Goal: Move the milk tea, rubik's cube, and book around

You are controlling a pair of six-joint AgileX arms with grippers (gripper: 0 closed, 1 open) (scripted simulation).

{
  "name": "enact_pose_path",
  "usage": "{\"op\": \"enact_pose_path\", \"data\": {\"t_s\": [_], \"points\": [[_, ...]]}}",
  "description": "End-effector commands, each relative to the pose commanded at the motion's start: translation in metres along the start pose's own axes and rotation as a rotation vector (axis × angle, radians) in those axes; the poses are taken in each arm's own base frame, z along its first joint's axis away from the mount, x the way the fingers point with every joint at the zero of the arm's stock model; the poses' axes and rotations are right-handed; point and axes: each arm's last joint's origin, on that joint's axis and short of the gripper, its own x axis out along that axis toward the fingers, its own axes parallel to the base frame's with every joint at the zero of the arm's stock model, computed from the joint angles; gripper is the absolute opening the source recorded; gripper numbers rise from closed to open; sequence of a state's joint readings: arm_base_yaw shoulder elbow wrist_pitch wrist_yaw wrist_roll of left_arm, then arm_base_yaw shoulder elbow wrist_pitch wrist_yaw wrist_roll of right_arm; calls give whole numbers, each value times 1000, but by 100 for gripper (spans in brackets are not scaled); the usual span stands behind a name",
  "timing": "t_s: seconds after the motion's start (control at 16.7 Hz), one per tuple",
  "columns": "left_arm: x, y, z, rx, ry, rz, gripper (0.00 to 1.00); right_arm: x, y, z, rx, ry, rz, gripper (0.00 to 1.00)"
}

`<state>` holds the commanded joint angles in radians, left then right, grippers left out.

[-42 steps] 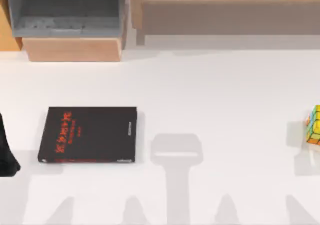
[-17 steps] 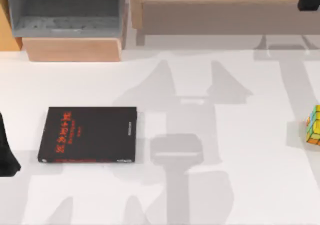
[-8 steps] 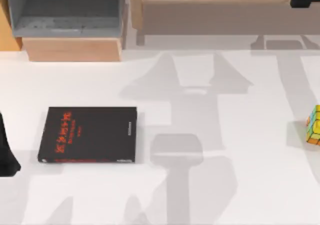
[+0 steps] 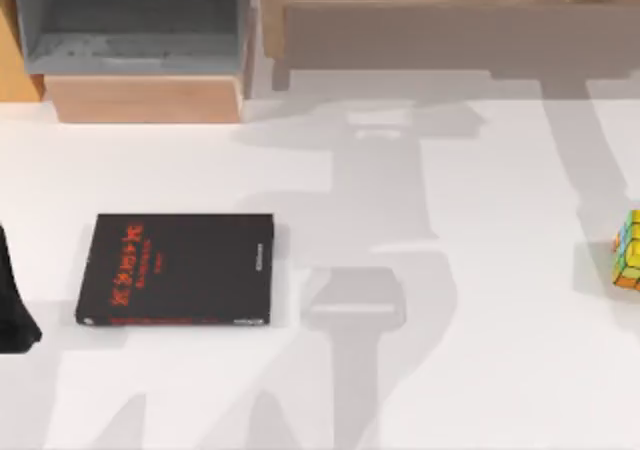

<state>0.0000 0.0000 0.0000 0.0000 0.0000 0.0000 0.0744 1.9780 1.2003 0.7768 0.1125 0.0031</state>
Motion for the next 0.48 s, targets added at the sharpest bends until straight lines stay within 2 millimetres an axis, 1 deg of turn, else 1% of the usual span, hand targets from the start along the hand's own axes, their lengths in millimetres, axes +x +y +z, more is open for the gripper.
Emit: {"op": "enact_pose_path", "data": {"t_s": [0.12, 0.24, 0.48], "points": [[0, 0, 0, 0, 0, 0, 100, 14, 0, 0, 0, 0, 0, 100], [0, 0, 0, 0, 0, 0, 100, 23, 0, 0, 0, 0, 0, 100], [0, 0, 0, 0, 0, 0, 100, 25, 0, -1, 0, 0, 0, 100]]}}
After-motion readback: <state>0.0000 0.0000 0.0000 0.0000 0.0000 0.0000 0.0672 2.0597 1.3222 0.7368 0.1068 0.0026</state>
